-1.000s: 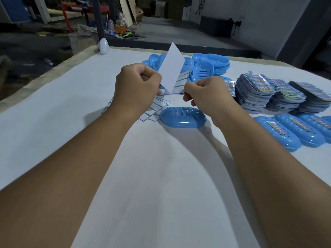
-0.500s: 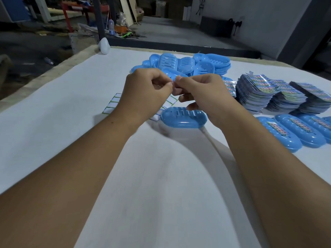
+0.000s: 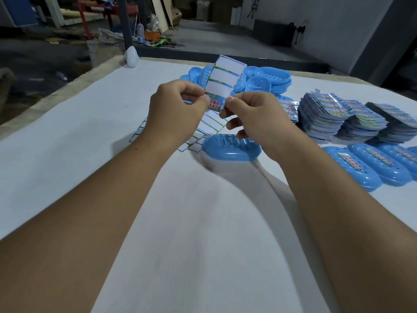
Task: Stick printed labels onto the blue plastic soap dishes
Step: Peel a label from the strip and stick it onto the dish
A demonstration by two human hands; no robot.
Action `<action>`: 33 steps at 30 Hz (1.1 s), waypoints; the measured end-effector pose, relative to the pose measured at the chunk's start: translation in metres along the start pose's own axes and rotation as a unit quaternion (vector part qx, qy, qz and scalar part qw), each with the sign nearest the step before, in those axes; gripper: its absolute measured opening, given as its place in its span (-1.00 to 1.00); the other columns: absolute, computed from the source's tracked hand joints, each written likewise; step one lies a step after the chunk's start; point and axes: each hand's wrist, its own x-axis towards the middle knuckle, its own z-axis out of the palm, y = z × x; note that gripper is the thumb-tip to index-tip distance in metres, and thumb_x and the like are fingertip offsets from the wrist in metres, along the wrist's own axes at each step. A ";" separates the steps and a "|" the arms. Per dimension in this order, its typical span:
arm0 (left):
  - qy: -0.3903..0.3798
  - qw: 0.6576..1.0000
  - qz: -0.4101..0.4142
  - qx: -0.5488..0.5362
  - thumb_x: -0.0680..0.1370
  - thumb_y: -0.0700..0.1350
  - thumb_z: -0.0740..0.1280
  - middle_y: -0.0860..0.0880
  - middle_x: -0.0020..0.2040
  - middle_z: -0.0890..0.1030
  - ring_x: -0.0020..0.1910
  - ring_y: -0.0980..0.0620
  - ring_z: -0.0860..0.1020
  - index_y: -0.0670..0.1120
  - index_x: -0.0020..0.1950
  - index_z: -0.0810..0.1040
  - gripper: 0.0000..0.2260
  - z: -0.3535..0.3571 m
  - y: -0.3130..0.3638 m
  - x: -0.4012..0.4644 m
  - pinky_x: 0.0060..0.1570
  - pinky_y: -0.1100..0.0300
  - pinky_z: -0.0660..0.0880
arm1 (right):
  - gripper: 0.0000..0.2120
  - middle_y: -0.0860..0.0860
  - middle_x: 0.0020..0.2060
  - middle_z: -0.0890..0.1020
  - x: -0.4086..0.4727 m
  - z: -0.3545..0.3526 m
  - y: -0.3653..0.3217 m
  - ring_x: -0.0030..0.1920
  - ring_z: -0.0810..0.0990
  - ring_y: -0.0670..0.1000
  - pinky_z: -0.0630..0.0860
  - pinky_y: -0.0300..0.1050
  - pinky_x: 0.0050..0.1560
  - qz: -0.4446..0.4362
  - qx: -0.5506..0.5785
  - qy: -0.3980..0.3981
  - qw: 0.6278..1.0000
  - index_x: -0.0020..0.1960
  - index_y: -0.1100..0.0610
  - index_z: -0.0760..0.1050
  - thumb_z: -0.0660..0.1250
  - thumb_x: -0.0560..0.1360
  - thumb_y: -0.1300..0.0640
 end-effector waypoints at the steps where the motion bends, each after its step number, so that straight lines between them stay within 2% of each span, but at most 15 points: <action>1: -0.001 1.000 -0.017 -0.015 0.51 -0.04 0.45 0.11 -0.14 0.70 -0.14 0.18 0.66 -0.02 0.01 0.70 -0.88 -0.001 -0.002 0.002 -0.02 0.25 0.58 | -0.75 -0.13 -0.31 0.70 0.000 0.000 0.000 -0.39 0.60 -0.15 0.48 -0.28 -0.45 -0.002 -0.001 -0.001 1.000 -0.13 0.06 0.63 0.26 0.67 0.10; 4: -0.016 0.997 -0.056 -0.045 0.52 -0.08 0.43 0.06 -0.15 0.70 -0.13 0.12 0.68 -0.01 -0.01 0.69 -0.91 0.000 -0.005 0.005 -0.01 0.15 0.61 | -0.75 -0.14 -0.33 0.68 0.000 0.001 -0.001 -0.39 0.59 -0.14 0.47 -0.27 -0.46 -0.005 -0.001 -0.007 1.000 -0.12 0.07 0.61 0.24 0.67 0.11; 6: -0.017 0.991 -0.092 -0.094 0.54 -0.12 0.40 0.03 -0.14 0.71 -0.19 0.14 0.69 0.01 -0.03 0.66 -0.94 0.000 -0.005 0.007 -0.14 0.18 0.60 | -0.75 -0.14 -0.34 0.67 0.001 0.001 -0.001 -0.39 0.59 -0.13 0.47 -0.26 -0.46 -0.002 -0.001 -0.008 1.000 -0.12 0.07 0.61 0.23 0.68 0.11; 9: -0.017 0.978 -0.138 -0.157 0.57 -0.13 0.36 0.09 -0.31 0.70 -0.33 0.20 0.64 0.03 -0.14 0.65 -0.87 -0.002 -0.003 0.010 -0.35 0.30 0.51 | -0.75 -0.13 -0.35 0.66 0.002 0.000 0.000 -0.40 0.59 -0.13 0.48 -0.26 -0.46 0.005 -0.013 -0.003 1.000 -0.11 0.09 0.60 0.21 0.67 0.13; 12: -0.034 0.973 -0.149 -0.170 0.53 -0.11 0.35 0.11 -0.41 0.64 -0.41 0.20 0.56 -0.01 -0.22 0.65 -0.86 -0.004 0.000 0.009 -0.43 0.32 0.45 | -0.75 -0.10 -0.31 0.65 0.002 -0.001 0.001 -0.42 0.57 -0.16 0.49 -0.25 -0.47 0.005 -0.043 0.008 0.999 -0.13 0.11 0.59 0.20 0.65 0.15; 17: -0.081 0.972 -0.138 -0.175 0.49 -0.10 0.36 0.07 -0.39 0.63 -0.40 0.15 0.54 -0.05 -0.32 0.64 -0.81 -0.003 0.004 0.007 -0.35 0.24 0.45 | -0.76 -0.07 -0.27 0.63 0.004 -0.001 0.001 -0.46 0.55 -0.19 0.50 -0.25 -0.48 0.016 -0.056 0.044 0.997 -0.13 0.09 0.57 0.19 0.64 0.16; 21: -0.099 0.975 -0.114 -0.164 0.49 -0.11 0.36 0.06 -0.37 0.64 -0.37 0.15 0.55 -0.04 -0.34 0.64 -0.80 -0.002 0.003 0.004 -0.35 0.27 0.46 | -0.75 -0.07 -0.25 0.64 0.005 -0.001 0.001 -0.46 0.56 -0.20 0.52 -0.25 -0.47 0.017 -0.069 0.058 0.996 -0.12 0.07 0.56 0.18 0.66 0.12; 27: -0.060 0.981 -0.132 -0.126 0.52 -0.12 0.33 0.09 -0.40 0.61 -0.42 0.21 0.52 -0.08 -0.29 0.63 -0.80 -0.001 -0.001 0.007 -0.38 0.29 0.45 | -0.76 -0.11 -0.34 0.69 0.004 -0.003 0.000 -0.42 0.59 -0.16 0.50 -0.25 -0.45 0.026 -0.005 0.039 0.999 -0.08 0.09 0.61 0.23 0.68 0.10; 33: -0.038 0.985 -0.137 -0.099 0.55 -0.10 0.29 0.10 -0.36 0.61 -0.47 0.24 0.51 -0.07 -0.22 0.63 -0.81 0.000 -0.004 0.009 -0.35 0.28 0.44 | -0.79 -0.06 -0.22 0.75 0.001 -0.004 -0.003 -0.34 0.60 -0.13 0.51 -0.25 -0.39 0.033 0.047 -0.012 0.998 -0.01 0.12 0.67 0.30 0.66 0.07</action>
